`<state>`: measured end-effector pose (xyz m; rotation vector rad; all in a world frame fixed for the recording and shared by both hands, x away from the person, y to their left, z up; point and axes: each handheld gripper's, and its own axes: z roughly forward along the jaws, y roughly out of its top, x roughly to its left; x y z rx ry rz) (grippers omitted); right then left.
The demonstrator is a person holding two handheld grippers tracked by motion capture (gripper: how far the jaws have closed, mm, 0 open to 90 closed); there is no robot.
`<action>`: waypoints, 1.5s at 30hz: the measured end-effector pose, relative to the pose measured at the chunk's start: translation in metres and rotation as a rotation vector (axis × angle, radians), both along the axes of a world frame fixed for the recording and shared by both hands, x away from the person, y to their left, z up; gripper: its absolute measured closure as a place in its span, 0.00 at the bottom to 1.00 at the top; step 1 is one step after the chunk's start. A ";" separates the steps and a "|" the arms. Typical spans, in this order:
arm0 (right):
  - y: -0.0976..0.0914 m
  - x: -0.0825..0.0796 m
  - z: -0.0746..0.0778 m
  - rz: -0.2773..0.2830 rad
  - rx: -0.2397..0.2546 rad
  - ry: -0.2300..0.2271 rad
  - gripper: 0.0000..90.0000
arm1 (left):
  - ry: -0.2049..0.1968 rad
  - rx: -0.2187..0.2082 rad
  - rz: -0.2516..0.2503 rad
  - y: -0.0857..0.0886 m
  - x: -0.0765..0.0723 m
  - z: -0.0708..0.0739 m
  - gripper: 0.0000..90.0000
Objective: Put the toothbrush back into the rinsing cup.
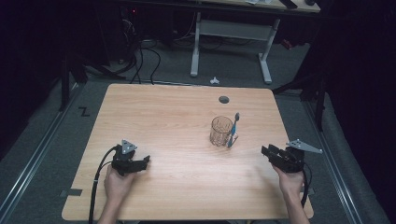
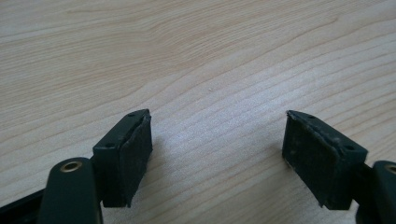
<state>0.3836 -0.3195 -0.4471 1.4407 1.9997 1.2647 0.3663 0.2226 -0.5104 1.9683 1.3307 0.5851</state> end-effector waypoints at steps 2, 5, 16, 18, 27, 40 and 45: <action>0.000 0.001 -0.003 -0.007 0.000 0.006 0.66 | 0.000 0.000 0.000 0.000 0.000 0.000 0.27; -0.001 0.002 -0.007 -0.015 -0.002 0.014 0.66 | 0.000 0.000 0.000 0.000 0.000 0.000 0.27; 0.000 0.007 -0.016 -0.019 -0.025 0.036 0.66 | 0.000 0.000 0.000 0.000 0.000 0.000 0.27; 0.001 0.009 -0.018 -0.018 -0.031 0.039 0.66 | 0.000 0.000 0.000 0.000 0.000 0.000 0.27; 0.006 0.015 -0.025 -0.019 -0.045 0.051 0.66 | 0.000 0.001 0.000 0.000 0.000 0.000 0.27; 0.005 0.019 -0.043 -0.039 -0.055 0.080 0.66 | 0.000 0.001 0.000 0.000 0.000 0.000 0.27; 0.005 0.020 -0.045 -0.042 -0.065 0.080 0.66 | 0.000 0.001 0.000 0.000 0.000 0.000 0.27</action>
